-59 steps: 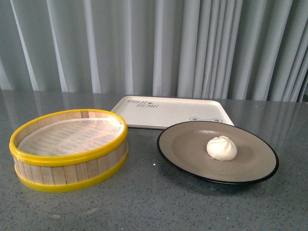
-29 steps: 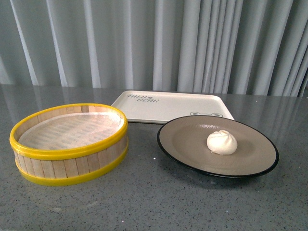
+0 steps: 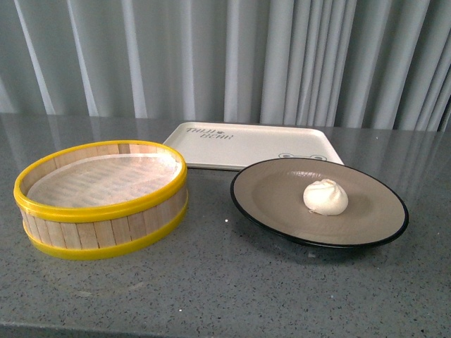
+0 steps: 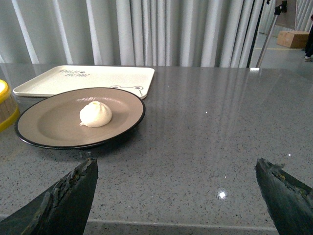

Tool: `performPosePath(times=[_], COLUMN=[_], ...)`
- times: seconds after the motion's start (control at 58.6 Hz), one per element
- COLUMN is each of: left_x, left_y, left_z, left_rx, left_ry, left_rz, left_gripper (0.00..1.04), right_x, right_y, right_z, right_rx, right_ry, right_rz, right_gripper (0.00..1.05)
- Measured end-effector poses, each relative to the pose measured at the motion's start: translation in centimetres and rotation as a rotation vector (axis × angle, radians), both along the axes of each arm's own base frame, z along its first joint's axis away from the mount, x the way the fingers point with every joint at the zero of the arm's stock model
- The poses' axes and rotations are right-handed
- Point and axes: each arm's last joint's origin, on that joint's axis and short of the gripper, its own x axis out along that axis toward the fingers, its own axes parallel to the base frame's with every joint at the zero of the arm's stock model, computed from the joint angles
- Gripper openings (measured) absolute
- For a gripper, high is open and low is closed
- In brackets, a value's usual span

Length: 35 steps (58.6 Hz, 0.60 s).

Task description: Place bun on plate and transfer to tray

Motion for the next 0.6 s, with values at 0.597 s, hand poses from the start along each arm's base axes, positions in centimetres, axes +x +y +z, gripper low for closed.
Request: performPosePath(times=[0.597], left_x=[-1.8], left_y=[0.0], left_z=[-0.5], left_rx=[0.000], left_ry=[0.034], left_rz=[-0.001], left_gripper=[0.04], right_x=[0.0], right_y=[0.0], right_z=[0.0], right_rx=[0.000], right_ry=[0.000], right_rz=[0.000], right_gripper=[0.96])
